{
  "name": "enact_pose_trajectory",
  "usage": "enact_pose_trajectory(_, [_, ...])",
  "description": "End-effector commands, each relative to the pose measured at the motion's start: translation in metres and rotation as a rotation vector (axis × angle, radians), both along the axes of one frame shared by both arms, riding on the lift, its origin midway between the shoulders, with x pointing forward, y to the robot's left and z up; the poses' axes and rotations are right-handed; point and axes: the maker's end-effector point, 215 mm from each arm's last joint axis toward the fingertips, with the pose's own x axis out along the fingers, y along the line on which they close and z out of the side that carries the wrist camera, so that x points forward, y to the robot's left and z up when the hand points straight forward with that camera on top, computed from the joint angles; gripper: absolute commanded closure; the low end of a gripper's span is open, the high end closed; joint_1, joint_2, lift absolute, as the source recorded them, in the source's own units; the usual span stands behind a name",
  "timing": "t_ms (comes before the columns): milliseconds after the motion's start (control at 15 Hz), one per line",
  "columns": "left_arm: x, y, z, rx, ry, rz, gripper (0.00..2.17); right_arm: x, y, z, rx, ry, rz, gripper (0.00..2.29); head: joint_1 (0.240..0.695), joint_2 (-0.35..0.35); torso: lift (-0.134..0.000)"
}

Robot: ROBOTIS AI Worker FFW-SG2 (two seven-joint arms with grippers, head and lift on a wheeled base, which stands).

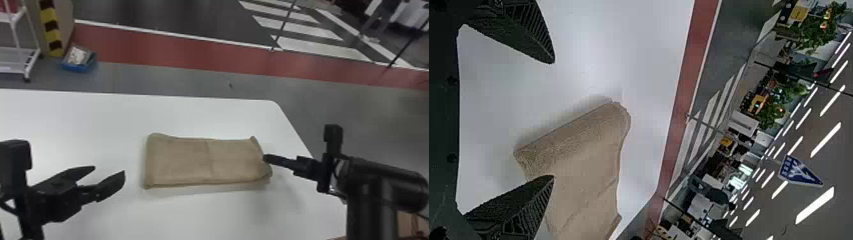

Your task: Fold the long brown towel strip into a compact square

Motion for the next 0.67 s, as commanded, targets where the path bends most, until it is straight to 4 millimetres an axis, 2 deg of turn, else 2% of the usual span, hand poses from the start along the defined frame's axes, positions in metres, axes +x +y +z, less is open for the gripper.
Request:
enact_pose_trajectory(0, [0.0, -0.001, -0.001, -0.003, 0.0, 0.0, 0.06, 0.0, 0.004, -0.011, -0.005, 0.012, 0.011, 0.09, 0.695, -0.35, -0.124])
enact_pose_trajectory(133, [0.0, 0.001, 0.0, -0.006, -0.002, 0.003, 0.06, 0.002, 0.011, -0.017, -0.003, 0.026, 0.019, 0.17, 0.695, -0.35, -0.124])
enact_pose_trajectory(267, [0.0, 0.004, -0.001, -0.007, -0.001, 0.007, 0.06, 0.003, 0.018, -0.019, 0.002, 0.03, 0.031, 0.41, 0.695, -0.35, -0.124])
enact_pose_trajectory(533, [0.0, 0.003, 0.0, -0.008, -0.001, 0.005, 0.07, 0.004, 0.024, -0.017, 0.021, 0.021, 0.043, 1.44, 0.695, -0.35, -0.124])
enact_pose_trajectory(600, [0.0, 0.003, -0.001, -0.009, 0.001, 0.005, 0.07, 0.003, 0.023, -0.018, 0.02, 0.023, 0.042, 1.54, 0.695, -0.35, -0.124])
